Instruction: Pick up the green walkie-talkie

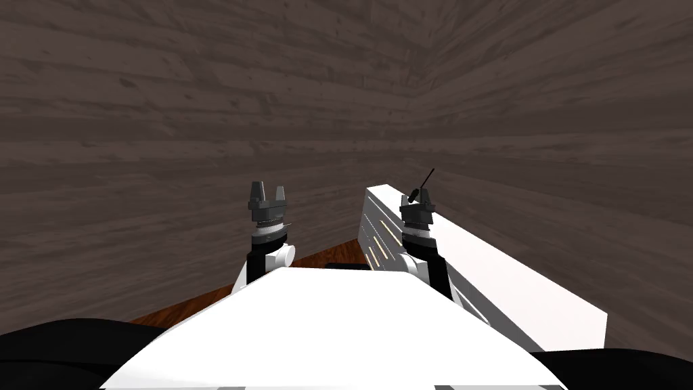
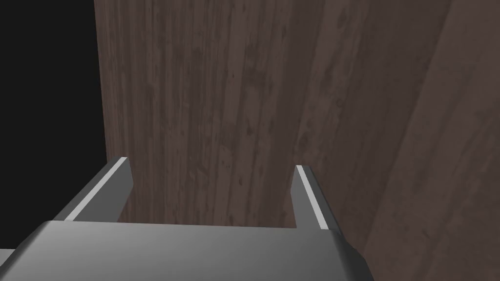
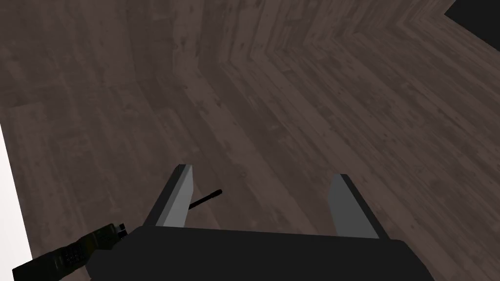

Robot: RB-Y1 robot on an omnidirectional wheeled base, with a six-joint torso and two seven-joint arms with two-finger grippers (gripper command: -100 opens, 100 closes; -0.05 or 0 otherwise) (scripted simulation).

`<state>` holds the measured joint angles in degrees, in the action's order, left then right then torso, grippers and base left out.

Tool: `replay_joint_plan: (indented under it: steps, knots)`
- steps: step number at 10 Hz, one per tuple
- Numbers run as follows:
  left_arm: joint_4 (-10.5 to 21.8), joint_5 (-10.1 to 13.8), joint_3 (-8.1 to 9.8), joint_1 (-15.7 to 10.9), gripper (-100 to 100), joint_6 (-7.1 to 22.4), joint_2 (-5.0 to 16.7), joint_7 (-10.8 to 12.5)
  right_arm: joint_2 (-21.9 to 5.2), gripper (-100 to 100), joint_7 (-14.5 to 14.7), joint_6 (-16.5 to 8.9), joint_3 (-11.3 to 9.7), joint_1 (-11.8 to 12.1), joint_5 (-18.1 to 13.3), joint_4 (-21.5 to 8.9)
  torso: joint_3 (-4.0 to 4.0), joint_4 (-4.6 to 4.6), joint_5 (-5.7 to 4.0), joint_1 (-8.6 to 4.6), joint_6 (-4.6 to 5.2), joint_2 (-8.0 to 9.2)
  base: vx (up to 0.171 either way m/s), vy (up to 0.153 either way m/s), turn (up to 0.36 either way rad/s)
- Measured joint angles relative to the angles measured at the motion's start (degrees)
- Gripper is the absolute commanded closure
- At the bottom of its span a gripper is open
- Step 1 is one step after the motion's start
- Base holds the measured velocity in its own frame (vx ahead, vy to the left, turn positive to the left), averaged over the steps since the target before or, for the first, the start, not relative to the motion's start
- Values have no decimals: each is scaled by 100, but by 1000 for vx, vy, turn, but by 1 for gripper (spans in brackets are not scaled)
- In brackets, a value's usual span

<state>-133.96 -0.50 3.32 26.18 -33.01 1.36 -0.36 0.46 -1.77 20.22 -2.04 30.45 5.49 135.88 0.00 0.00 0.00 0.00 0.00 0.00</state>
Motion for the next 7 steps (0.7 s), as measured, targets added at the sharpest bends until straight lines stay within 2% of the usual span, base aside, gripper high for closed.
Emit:
replay_joint_plan:
  steps: [3, 5, 7]
  knots:
    - [0, 0, -2, -2, 0, 0, -1, 0, -367, -100, 125, -10, -38, -87, -54, -214, 21, 8, 13, 60, -2, 38, -115, 156, 110]
    - [0, 0, -2, -2, 0, 0, -2, 0, -644, -100, 260, -57, -92, -161, -121, -419, 31, 12, 17, 75, -2, 54, -152, 216, 154]
    - [0, 0, -3, -3, 0, 0, -2, 0, -906, -100, 432, -113, -173, -357, -232, -810, 39, 15, 21, 94, -3, 68, -175, 241, 207]
